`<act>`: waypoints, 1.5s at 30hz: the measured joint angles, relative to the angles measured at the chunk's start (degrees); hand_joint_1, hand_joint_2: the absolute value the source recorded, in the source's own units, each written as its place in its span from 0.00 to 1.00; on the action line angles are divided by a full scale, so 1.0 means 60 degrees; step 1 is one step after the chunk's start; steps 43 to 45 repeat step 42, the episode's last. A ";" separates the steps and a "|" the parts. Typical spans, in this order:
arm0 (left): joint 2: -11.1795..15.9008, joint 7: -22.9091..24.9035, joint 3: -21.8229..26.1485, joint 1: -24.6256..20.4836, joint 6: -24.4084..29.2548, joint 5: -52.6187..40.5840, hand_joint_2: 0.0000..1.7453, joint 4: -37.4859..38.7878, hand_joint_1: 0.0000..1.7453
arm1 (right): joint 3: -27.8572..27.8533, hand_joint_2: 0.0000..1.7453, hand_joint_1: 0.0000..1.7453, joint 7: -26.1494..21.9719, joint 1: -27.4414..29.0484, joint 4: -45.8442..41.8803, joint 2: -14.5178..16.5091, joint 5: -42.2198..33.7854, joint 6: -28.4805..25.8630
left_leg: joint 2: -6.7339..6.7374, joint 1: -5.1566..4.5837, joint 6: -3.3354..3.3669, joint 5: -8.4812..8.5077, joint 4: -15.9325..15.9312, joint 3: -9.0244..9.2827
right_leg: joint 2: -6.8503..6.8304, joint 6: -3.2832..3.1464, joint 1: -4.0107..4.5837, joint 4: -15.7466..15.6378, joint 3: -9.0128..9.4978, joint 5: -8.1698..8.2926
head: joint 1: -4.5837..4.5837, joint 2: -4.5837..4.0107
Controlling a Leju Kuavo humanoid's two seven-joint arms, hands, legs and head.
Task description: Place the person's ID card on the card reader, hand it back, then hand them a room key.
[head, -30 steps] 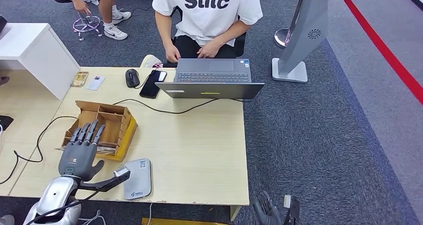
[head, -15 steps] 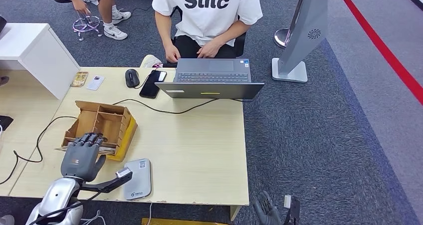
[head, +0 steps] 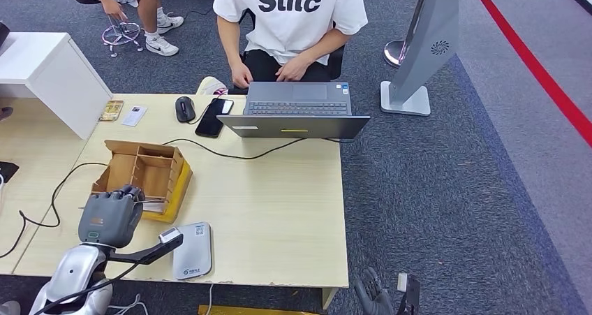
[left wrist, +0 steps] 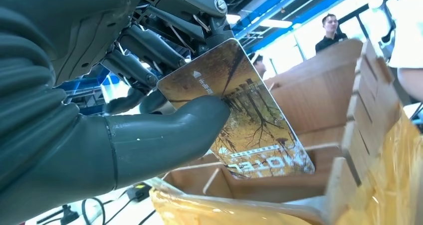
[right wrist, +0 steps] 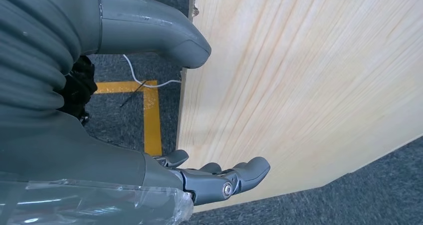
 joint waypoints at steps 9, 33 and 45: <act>-0.0002 0.0043 -0.0017 -0.0560 -0.0252 -0.0215 1.00 -0.1347 1.00 | -0.0003 1.00 0.00 0.0002 -0.0003 0.0000 0.0001 0.0001 -0.0044 | -0.0002 0.0000 0.0003 0.0003 0.0002 0.0000 | -0.0001 -0.0001 0.0000 0.0000 -0.0001 0.0003 | -0.0001 0.0000; 0.0389 0.0982 -0.0733 -0.3973 -0.1097 -0.0394 1.00 0.1359 1.00 | -0.0006 1.00 0.00 0.0117 -0.0060 0.0000 0.0049 0.0140 -0.0009 | 0.0000 0.0000 -0.0001 0.0015 0.0003 -0.0001 | 0.0004 -0.0005 0.0000 0.0003 -0.0005 0.0013 | 0.0001 0.0000; 0.0371 0.0988 -0.0936 -0.4606 -0.0800 -0.0370 1.00 0.3103 1.00 | -0.0014 1.00 0.00 0.0211 -0.0070 0.0000 0.0056 0.0035 0.0046 | 0.0008 0.0000 -0.0004 0.0016 0.0003 -0.0001 | 0.0017 -0.0006 0.0000 0.0005 -0.0009 0.0017 | 0.0004 0.0000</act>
